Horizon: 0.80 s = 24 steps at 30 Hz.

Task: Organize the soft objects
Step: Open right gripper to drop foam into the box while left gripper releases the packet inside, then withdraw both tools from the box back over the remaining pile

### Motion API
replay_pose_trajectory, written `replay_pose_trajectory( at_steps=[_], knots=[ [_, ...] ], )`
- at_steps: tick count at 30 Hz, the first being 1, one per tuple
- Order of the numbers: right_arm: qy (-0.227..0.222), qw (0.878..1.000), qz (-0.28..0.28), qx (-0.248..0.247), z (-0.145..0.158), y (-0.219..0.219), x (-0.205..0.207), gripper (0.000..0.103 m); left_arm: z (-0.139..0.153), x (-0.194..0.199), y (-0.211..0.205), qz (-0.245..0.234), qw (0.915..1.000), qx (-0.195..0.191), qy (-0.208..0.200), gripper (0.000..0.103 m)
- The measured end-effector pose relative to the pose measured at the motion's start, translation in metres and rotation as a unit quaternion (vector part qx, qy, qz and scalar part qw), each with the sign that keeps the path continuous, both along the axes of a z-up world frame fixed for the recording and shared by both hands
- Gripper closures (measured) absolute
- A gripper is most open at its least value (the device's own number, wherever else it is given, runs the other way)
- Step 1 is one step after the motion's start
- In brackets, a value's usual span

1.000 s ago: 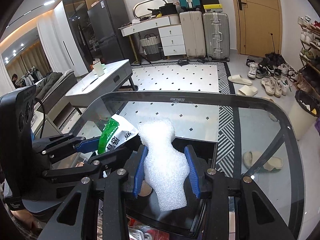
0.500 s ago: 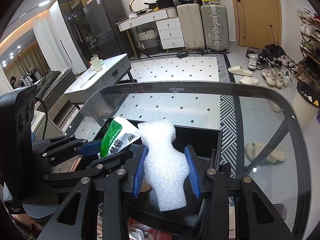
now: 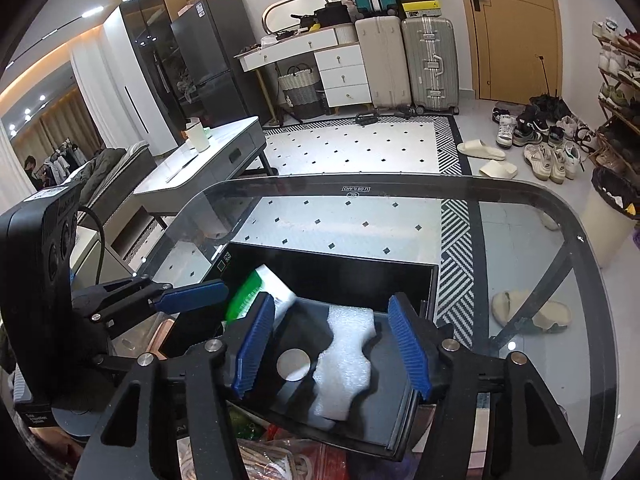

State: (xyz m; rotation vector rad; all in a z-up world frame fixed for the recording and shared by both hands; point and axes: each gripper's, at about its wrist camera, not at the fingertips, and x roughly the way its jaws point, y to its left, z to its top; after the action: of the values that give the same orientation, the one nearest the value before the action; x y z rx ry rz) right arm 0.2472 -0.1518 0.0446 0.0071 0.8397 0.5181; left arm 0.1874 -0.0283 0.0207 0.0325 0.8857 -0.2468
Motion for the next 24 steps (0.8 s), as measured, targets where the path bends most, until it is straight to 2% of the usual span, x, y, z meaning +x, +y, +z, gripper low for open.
replay_pose_trajectory(
  at_steps=[4, 6, 8, 13, 16, 24],
  knots=[
    [-0.007, 1.0, -0.004, 0.001, 0.006, -0.008, -0.006, 0.031, 0.005, -0.004, 0.001, 0.001, 1.0, 0.002, -0.003, 0.04],
    [-0.011, 1.0, -0.004, 0.001, 0.008, -0.012, -0.011, 0.023, 0.006, -0.007, 0.002, 0.002, 1.0, 0.004, -0.008, 0.029],
    [-0.015, 1.0, -0.005, 0.001, 0.01, -0.016, -0.017, 0.018, 0.009, -0.012, 0.003, 0.003, 0.9998, 0.007, -0.017, 0.023],
    [-0.014, 1.0, -0.005, 0.008, 0.012, -0.027, -0.029, 0.011, 0.017, -0.023, 0.006, 0.003, 0.9995, -0.013, -0.029, 0.014],
    [-0.02, 1.0, -0.006, 0.007, 0.016, -0.03, -0.04, 0.005, 0.021, -0.031, 0.004, 0.002, 0.9993, -0.011, -0.035, 0.011],
    [-0.023, 1.0, 0.0, 0.015, 0.018, -0.043, -0.063, 0.001, 0.026, -0.054, 0.004, -0.004, 0.9988, -0.018, -0.046, 0.0]
  ],
)
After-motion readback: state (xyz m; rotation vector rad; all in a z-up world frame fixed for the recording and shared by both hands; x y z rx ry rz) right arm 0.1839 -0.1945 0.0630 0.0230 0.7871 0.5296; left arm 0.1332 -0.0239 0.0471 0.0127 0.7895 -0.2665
